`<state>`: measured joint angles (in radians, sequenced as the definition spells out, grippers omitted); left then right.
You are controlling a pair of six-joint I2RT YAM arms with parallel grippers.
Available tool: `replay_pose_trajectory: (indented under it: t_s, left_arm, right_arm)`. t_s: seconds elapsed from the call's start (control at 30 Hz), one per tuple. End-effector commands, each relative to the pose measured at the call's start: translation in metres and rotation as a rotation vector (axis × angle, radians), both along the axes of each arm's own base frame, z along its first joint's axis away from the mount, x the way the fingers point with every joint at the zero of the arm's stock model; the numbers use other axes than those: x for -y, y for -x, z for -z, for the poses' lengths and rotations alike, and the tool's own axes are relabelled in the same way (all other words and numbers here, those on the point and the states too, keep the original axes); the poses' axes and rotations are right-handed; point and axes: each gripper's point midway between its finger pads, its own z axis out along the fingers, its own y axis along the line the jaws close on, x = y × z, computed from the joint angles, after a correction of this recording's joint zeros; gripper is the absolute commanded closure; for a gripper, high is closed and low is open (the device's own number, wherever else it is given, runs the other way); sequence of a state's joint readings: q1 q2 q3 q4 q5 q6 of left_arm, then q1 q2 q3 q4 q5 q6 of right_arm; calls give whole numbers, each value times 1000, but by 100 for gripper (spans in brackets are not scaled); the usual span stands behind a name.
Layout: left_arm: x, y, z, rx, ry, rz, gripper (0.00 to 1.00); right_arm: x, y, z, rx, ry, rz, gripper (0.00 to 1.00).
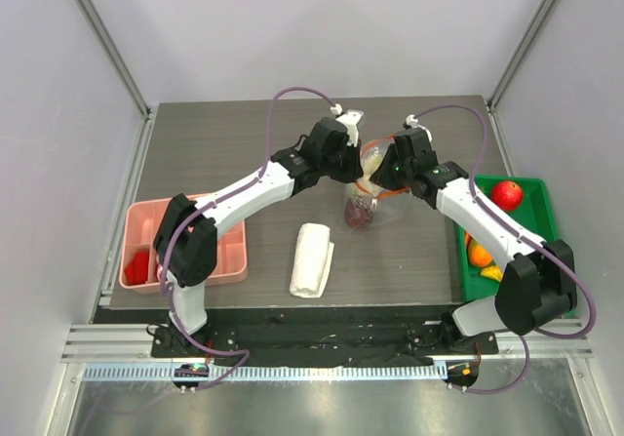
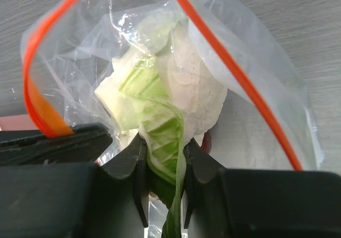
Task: Open the zip-top bag and remove the fake food
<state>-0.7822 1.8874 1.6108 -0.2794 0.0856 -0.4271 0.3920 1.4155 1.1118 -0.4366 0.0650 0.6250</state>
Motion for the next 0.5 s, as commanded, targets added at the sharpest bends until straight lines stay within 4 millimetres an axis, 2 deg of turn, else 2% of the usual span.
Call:
replay_pose_trajectory:
  t_s: [0.0, 0.13, 0.27, 0.3, 0.47]
  left_arm:
    - [3, -3, -23, 43, 54, 13, 100]
    - [-4, -2, -15, 48, 30, -4, 100]
    - [-9, -6, -6, 52, -1, -24, 100]
    - [-9, -7, -7, 55, -2, -25, 100]
    - [-9, -15, -4, 57, -15, -38, 100]
  right_arm:
    - [17, 0, -55, 87, 19, 39, 99]
    - [21, 0, -77, 66, -94, 19, 99]
    - [6, 13, -105, 82, -257, -69, 99]
    - [-5, 21, -112, 72, -312, -126, 99]
    - [-23, 39, -131, 66, -426, -247, 99]
